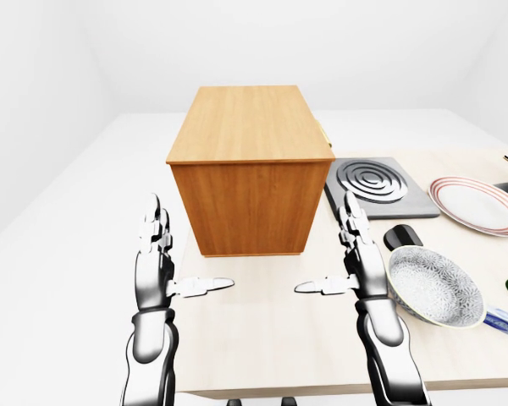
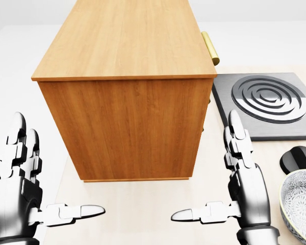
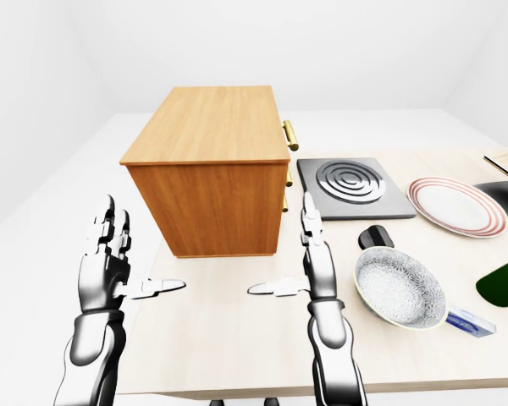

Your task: Put the bowl on the top of the cabinet.

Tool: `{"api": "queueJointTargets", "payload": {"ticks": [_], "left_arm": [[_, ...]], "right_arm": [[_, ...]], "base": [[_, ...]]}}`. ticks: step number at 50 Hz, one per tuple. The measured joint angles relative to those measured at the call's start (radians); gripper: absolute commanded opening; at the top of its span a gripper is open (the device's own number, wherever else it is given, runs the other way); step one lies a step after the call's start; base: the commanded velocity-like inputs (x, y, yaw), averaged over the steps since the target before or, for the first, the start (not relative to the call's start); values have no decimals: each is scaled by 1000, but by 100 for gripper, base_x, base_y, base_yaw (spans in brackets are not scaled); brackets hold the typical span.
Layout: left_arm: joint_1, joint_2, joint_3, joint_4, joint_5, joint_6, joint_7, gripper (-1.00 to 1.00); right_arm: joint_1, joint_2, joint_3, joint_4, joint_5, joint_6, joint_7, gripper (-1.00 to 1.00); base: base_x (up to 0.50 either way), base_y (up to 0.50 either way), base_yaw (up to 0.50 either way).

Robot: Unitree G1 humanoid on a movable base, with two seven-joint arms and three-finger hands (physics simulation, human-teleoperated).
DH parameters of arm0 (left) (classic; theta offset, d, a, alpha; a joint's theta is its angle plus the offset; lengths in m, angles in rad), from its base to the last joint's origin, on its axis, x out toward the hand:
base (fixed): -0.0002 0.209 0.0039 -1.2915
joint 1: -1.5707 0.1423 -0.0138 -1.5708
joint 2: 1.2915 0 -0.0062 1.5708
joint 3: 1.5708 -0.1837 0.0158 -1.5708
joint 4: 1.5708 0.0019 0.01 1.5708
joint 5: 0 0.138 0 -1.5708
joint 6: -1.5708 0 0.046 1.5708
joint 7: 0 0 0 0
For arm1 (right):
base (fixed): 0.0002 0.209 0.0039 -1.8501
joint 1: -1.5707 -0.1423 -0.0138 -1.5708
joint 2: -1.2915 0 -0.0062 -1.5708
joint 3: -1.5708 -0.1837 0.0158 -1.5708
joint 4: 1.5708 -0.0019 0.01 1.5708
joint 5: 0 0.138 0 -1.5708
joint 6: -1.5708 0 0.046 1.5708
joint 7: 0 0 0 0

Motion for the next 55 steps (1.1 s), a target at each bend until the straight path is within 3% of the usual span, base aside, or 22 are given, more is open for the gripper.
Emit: {"api": "queueJointTargets", "payload": {"ticks": [20, 30, 38, 47, 55], "left_arm": [[6, -1, -3, -2, 0, 0, 0, 100], [-2, -1, 3, 8, -2, 0, 6, 100], [-13, -1, 10, 25, -3, 0, 17, 100], [-18, -1, 12, 30, 0, 0, 28, 100], [-16, -2, 7, 31, 5, 0, 36, 100]], "right_arm": [[1, 0, 0, -2, -5, 0, 0, 100], [-17, -15, -44, -86, -157, 5, -50, 100], [-16, -32, -97, -155, -310, 21, -45, 100], [6, -43, -190, -216, -385, 54, 19, 100], [54, -44, -312, -239, -413, 29, 90, 100]], "base": [[0, 0, 0], [0, 0, 0], [0, 0, 0], [0, 0, 0], [0, 0, 0]]}}
